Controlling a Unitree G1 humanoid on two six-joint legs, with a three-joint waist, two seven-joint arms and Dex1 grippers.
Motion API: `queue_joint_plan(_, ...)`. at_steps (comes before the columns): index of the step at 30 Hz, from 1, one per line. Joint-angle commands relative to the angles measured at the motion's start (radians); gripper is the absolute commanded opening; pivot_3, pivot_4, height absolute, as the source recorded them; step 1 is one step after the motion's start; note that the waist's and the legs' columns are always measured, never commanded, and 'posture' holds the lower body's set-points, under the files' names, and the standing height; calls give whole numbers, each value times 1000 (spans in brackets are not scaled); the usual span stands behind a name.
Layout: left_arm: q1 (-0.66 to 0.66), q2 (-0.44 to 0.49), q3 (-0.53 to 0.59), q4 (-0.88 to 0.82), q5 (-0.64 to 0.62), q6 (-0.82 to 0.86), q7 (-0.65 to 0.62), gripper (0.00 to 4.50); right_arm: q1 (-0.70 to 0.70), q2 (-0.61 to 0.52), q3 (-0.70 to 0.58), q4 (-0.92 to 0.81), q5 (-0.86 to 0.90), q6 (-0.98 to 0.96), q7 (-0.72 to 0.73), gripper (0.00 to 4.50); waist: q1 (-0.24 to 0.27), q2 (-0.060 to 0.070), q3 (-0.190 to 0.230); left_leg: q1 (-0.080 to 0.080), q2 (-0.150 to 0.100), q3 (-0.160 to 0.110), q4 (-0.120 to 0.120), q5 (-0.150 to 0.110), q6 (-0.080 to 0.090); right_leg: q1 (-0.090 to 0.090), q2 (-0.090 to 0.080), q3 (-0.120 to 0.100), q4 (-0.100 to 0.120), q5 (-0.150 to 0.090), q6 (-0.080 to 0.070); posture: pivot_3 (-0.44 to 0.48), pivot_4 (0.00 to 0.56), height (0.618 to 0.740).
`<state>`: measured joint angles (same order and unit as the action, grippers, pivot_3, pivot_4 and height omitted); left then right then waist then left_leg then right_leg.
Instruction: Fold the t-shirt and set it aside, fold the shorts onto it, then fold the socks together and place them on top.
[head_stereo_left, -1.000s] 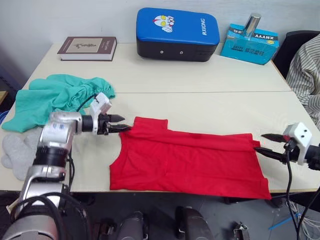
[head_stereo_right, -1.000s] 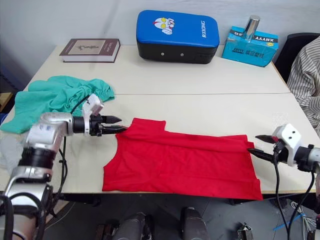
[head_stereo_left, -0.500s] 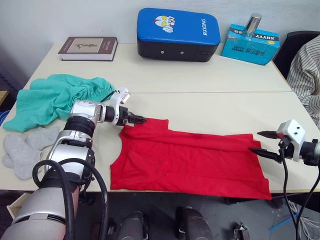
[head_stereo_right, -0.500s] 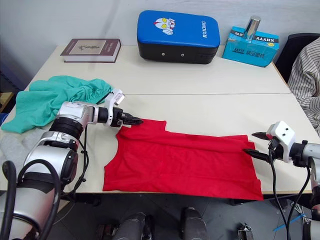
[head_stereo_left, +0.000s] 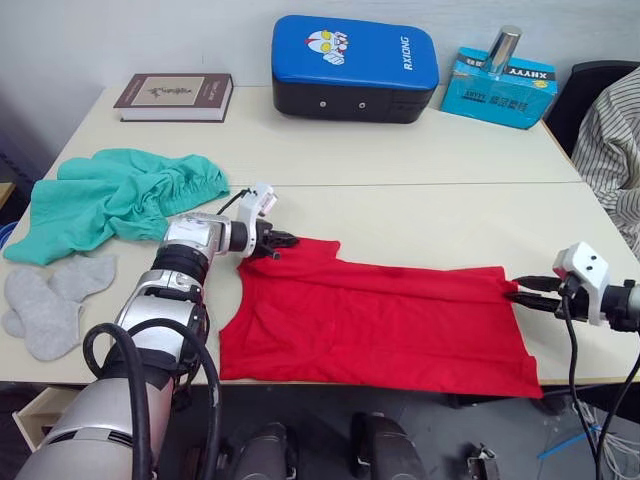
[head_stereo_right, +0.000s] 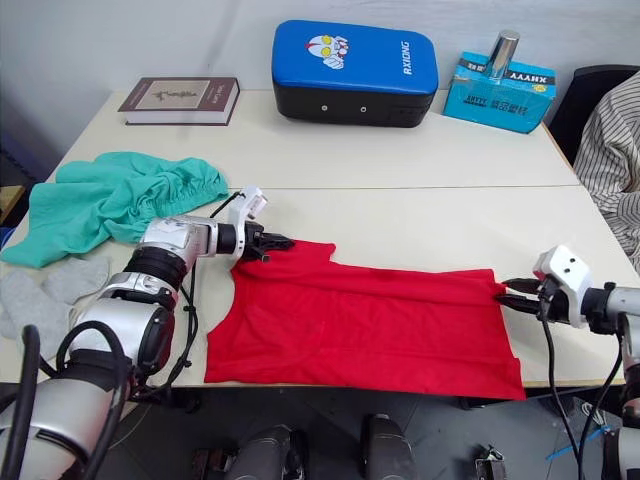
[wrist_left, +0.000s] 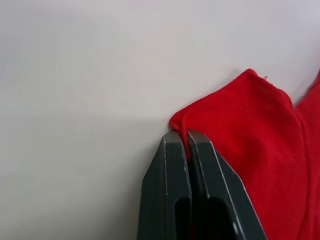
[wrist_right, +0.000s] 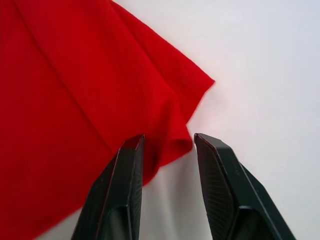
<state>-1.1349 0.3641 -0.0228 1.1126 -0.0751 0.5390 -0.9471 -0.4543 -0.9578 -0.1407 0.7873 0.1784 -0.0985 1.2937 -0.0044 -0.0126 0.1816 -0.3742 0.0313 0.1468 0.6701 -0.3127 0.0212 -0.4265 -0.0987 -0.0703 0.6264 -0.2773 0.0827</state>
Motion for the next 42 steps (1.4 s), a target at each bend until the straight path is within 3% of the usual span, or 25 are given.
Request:
queue_joint_plan(1, 12, 1, 17, -15, -9, -23, 1, 30, -14, -22, -15, 7, 4, 3, 1, 1737, 0, 0, 0, 0, 0, 0, 0, 0, 0, 0, 0, 0, 0, 0, 0, 0, 150, 740)
queue_joint_plan(12, 52, -3, 46, -68, -31, -124, -31, 30, -28, -19, -24, -2, 19, 13, 9, 1737, 0, 0, 0, 0, 0, 0, 0, 0, 0, 0, 0, 0, 0, 0, 0, 0, 150, 740)
queue_joint_plan(15, 57, -4, 47, -69, -28, -124, -30, 0, -25, -17, -26, -7, 24, 22, 13, 1186, 0, 0, 0, 0, 0, 0, 0, 0, 0, 0, 0, 0, 0, 0, 0, 0, 150, 740)
queue_joint_plan(18, 62, -4, 50, -71, -27, -131, -29, 0, -19, -16, -25, -15, 26, 22, 15, 192, 0, 0, 0, 0, 0, 0, 0, 0, 0, 0, 0, 0, 0, 0, 0, 0, 150, 740)
queue_joint_plan(19, 62, -4, 50, -72, -27, -131, -29, 0, -19, -15, -28, -17, 29, 20, 14, 41, 0, 0, 0, 0, 0, 0, 0, 0, 0, 0, 0, 0, 0, 0, 0, 0, 150, 740)
queue_joint_plan(26, 86, 13, 49, -104, -28, -157, -61, 0, 9, -25, -55, -75, 58, 19, 20, 41, 0, 0, 0, 0, 0, 0, 0, 0, 0, 0, 0, 0, 0, 0, 0, 0, 150, 740)
queue_joint_plan(30, 124, 33, 75, -193, -57, -261, -99, 0, 43, -26, -85, -130, 75, -28, 7, 41, 0, 0, 0, 0, 0, 0, 0, 0, 0, 0, 0, 0, 0, 0, 0, 0, 150, 740)
queue_joint_plan(42, 373, 107, 138, -444, -157, -739, -279, 0, 226, 23, -169, -212, 86, -311, -67, 41, 0, 0, 0, 0, 1, 0, 0, -1, -1, 0, 0, 0, 0, 0, 0, 0, 150, 740)
